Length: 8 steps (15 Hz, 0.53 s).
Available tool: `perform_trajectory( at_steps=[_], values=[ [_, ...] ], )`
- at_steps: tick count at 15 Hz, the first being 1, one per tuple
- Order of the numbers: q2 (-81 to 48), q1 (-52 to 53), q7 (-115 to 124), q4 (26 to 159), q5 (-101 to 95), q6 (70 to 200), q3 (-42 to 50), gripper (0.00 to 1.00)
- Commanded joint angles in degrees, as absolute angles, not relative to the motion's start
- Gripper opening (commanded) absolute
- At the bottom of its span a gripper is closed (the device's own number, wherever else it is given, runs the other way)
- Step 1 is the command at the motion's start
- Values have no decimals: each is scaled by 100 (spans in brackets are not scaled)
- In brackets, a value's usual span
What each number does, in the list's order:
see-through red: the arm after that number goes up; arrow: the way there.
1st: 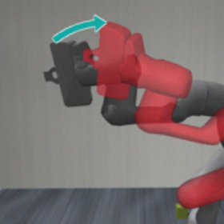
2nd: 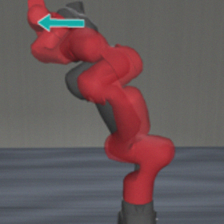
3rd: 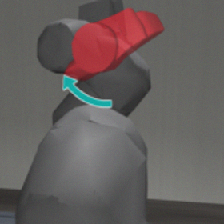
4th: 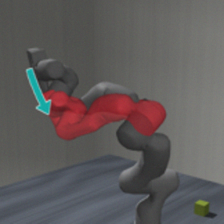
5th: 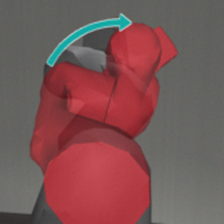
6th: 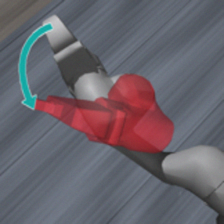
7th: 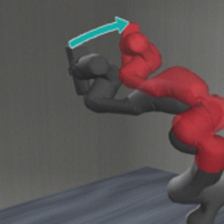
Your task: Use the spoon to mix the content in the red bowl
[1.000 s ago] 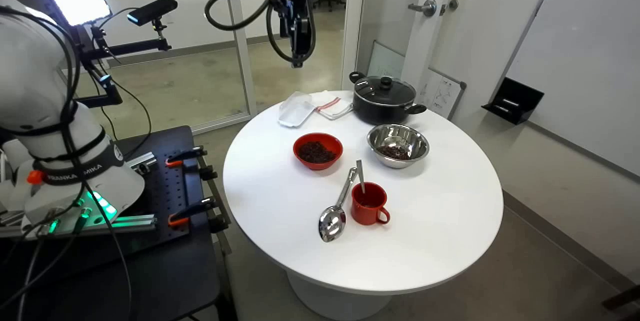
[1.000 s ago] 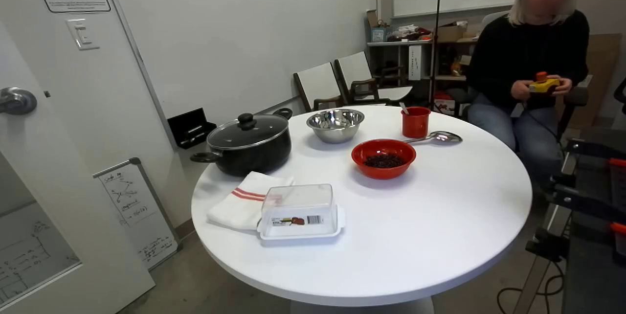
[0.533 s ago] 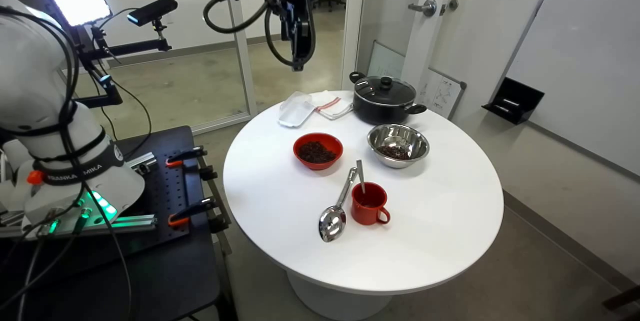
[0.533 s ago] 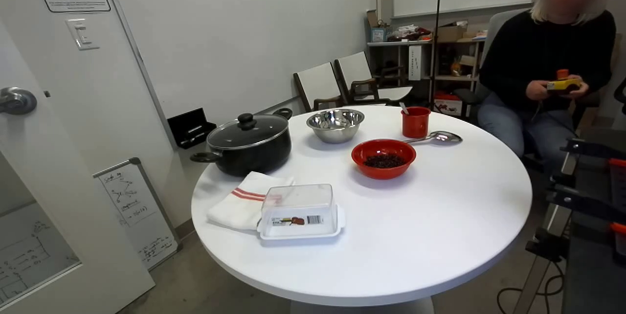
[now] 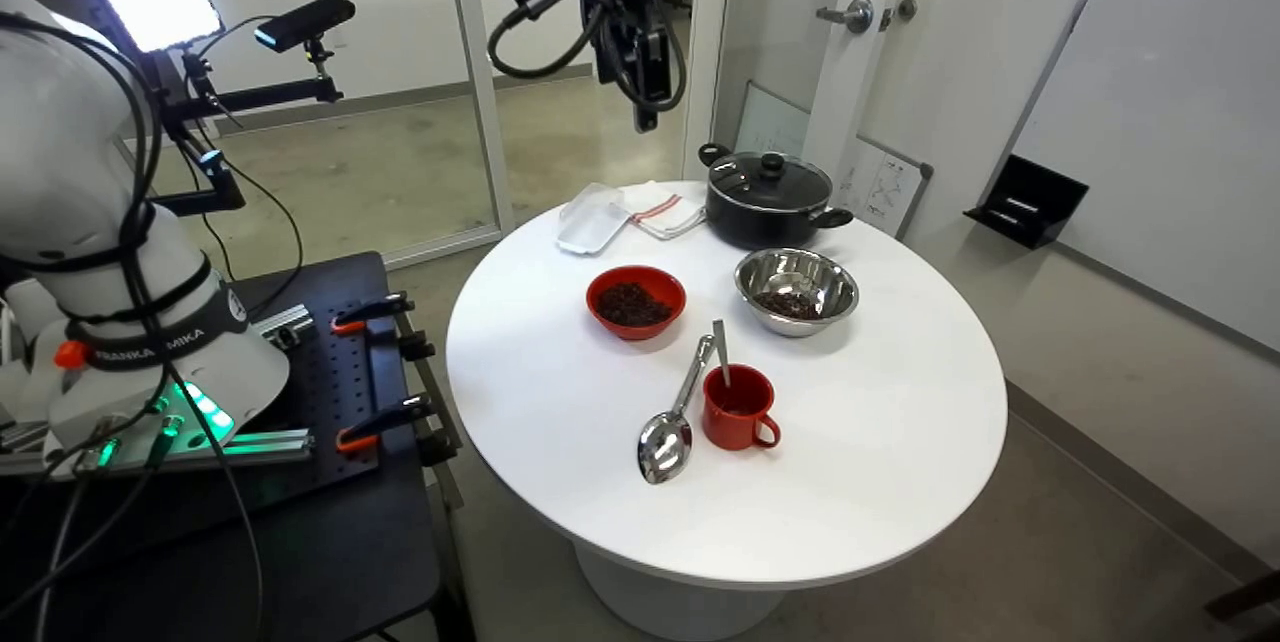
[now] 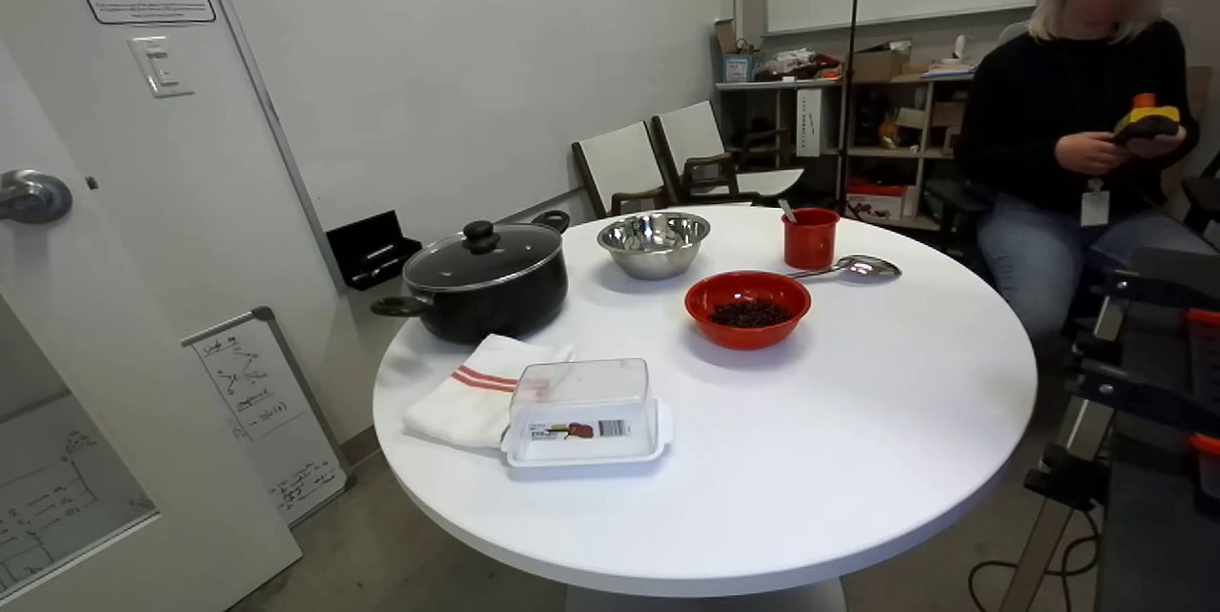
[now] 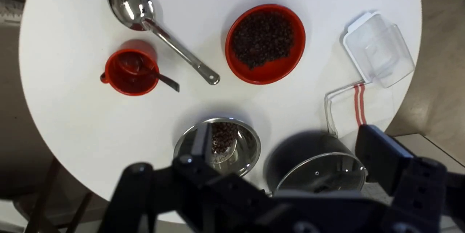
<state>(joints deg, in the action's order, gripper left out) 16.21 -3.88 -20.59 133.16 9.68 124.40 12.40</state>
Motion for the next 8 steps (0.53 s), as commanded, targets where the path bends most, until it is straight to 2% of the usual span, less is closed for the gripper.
perform_trajectory(
  at_steps=[1,8],
  values=[
    [1413,-369,-2307,13576,700,13402,1074,100],
    [528,-347,-2505,13908,438,15466,962,100]
  ],
)
